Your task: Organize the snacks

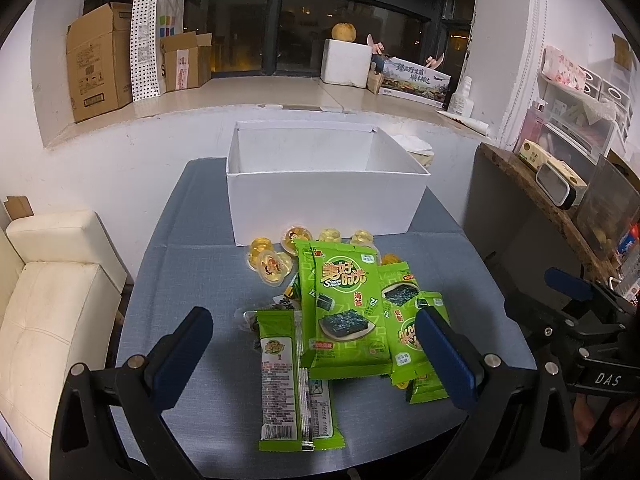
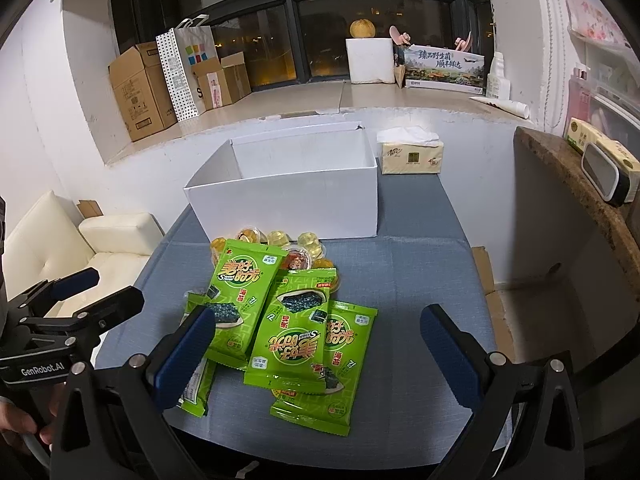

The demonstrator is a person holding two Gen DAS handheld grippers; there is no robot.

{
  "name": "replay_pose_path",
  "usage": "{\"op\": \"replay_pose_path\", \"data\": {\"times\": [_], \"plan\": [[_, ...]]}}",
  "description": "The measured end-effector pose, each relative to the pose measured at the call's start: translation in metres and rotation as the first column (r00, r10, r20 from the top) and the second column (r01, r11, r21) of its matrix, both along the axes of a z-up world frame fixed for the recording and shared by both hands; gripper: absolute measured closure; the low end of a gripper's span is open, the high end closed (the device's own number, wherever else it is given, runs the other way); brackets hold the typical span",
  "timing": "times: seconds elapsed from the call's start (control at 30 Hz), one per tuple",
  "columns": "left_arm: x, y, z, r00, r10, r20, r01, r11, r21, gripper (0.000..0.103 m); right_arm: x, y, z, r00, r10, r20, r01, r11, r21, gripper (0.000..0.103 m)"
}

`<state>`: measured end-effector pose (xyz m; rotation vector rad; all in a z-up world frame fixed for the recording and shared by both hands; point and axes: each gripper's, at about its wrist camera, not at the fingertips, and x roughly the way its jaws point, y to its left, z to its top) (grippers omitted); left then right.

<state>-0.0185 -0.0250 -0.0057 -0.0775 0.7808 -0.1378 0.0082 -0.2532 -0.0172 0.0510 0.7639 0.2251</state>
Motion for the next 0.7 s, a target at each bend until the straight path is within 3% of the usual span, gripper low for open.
{"op": "replay_pose_path", "data": {"times": [0.2,0.37,0.7], "plan": [[0.001,0.018,-0.004,0.999,0.043,0.002,-0.043,0.999,-0.013,0.000,0.032,0.019,-0.028,0.995,0.041,-0.092,-0.038,0.999,0.033,0.000],[0.001,0.035,-0.016,0.996,0.085,-0.023,-0.085,0.996,-0.012,0.000,0.073,0.057,-0.054,0.982,0.092,-0.166,-0.093,0.996,0.001,0.000],[-0.003,0.064,-0.034,0.988,0.142,-0.052,-0.144,0.989,-0.027,0.000,0.119,0.112,-0.092,0.935,0.096,-0.341,-0.090,0.995,0.032,0.000]]}}
